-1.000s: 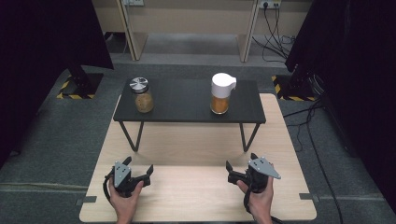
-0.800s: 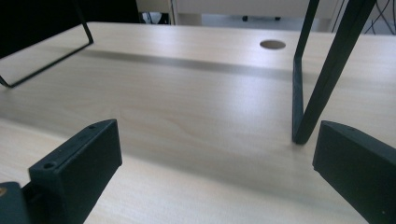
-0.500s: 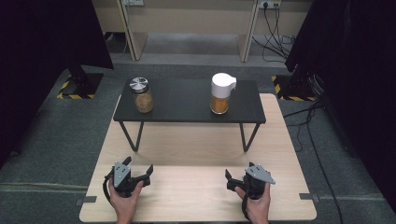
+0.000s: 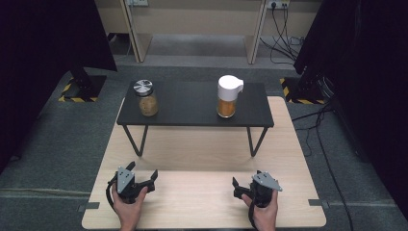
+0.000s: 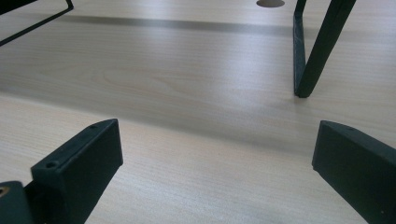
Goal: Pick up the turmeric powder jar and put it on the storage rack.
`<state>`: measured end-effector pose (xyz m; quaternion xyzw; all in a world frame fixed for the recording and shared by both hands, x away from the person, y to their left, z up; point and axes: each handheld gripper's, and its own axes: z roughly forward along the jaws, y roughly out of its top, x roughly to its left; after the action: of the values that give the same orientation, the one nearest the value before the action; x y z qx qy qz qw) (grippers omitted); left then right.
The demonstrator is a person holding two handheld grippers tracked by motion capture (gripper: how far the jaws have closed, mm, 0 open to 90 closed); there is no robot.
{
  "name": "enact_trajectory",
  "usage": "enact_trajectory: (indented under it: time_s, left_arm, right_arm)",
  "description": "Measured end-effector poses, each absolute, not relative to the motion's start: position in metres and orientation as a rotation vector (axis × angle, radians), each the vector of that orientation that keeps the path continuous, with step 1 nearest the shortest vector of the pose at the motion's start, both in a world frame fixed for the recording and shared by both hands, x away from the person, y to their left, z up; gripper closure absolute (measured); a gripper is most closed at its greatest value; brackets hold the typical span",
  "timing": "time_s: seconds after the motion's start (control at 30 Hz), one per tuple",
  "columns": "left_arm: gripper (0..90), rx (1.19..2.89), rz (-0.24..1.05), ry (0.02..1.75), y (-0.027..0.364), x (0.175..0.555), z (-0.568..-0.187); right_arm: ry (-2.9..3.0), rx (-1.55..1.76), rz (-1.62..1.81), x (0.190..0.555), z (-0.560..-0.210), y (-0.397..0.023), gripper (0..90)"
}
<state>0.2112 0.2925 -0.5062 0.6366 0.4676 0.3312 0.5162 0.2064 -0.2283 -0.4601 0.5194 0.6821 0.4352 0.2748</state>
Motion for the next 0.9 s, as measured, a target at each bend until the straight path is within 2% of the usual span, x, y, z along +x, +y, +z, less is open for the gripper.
enact_trajectory:
  time_s: [0.9]
  left_arm:
    - [2.5,1.525,0.794,1.123,0.2929,0.2111,-0.5066]
  right_arm:
    - [1.843,1.460,1.110,0.2114,-0.4648,-0.2219,3.5]
